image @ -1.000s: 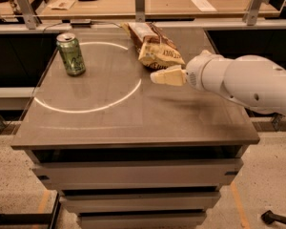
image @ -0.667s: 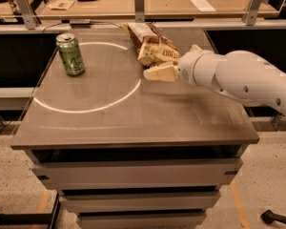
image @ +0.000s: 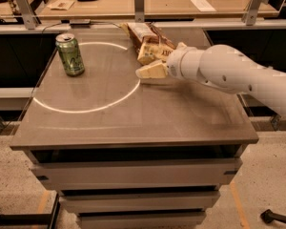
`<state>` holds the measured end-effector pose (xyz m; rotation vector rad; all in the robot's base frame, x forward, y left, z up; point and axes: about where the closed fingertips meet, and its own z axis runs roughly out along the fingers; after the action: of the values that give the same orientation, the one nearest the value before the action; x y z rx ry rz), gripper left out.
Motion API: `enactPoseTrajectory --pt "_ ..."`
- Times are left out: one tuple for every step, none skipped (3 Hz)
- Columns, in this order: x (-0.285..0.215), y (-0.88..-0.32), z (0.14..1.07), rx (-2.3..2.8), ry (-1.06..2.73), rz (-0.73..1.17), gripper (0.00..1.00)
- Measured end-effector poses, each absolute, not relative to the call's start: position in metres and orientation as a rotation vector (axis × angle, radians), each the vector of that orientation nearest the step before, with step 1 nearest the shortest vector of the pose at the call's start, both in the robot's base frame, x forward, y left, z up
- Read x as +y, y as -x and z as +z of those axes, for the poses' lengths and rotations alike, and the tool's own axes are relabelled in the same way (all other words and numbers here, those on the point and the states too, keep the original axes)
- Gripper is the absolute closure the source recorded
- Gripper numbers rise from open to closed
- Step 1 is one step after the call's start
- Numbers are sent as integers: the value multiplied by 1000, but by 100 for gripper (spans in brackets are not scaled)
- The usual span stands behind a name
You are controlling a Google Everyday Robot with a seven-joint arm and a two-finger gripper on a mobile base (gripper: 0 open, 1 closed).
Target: Move brown chip bag near green can
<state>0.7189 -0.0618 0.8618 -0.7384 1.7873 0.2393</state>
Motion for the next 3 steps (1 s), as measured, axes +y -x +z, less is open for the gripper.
enactPoseTrajectory --pt "-55 -743 852 1795 742 212 0" --pt "-47 -765 851 1782 734 204 18" --pt "-43 -777 860 1745 729 230 41"
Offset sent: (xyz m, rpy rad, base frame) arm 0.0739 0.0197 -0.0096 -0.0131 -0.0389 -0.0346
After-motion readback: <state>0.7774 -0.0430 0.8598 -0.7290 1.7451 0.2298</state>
